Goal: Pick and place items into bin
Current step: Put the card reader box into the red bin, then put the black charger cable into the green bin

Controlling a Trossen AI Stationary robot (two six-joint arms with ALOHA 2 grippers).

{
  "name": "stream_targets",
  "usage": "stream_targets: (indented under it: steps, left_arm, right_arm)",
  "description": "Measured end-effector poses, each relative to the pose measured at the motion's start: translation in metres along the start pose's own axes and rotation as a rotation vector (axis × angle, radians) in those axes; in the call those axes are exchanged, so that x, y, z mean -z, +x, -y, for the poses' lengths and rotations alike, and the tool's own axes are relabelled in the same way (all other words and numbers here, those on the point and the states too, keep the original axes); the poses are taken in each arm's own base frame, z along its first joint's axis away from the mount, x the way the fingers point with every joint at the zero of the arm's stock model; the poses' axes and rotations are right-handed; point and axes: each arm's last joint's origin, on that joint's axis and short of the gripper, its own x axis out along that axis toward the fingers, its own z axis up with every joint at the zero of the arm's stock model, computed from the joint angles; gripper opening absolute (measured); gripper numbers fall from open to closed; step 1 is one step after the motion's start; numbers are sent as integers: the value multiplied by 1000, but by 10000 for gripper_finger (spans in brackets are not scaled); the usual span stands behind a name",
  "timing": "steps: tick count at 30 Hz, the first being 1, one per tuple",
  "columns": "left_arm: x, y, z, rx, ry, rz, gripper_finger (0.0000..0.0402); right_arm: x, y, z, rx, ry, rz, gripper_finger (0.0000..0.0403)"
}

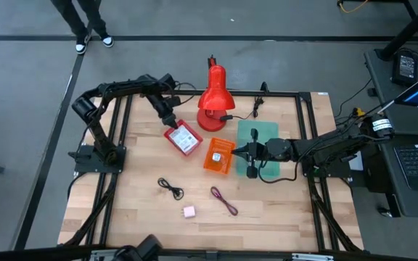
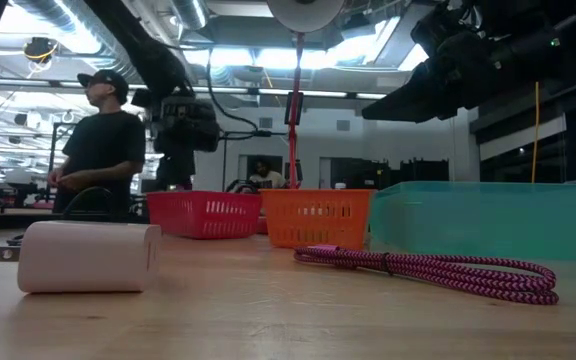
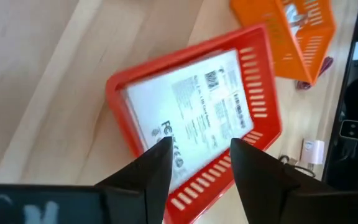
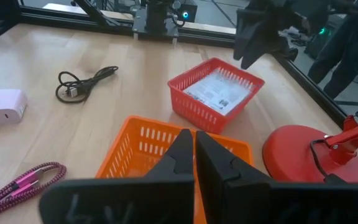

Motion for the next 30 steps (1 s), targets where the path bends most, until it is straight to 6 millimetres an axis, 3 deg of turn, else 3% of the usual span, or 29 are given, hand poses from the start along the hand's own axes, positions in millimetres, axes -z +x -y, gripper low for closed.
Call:
stream_targets:
  steps: [9,15,23,30]
  left_arm:
    - [-17,-14,13,-1,97,24,138]
    - [-20,-15,25,3,163,14,97]
    - [-9,-24,77,-26,322,-18,7]
    - [9,-39,128,-35,450,73,3]
  right_arm:
    - [0,0,0,0,0,0,2]
    - [0,0,0,2,1,0,2]
    - [0,0,0,3,-2,0,2]
    - [0,0,0,3,-3,0,2]
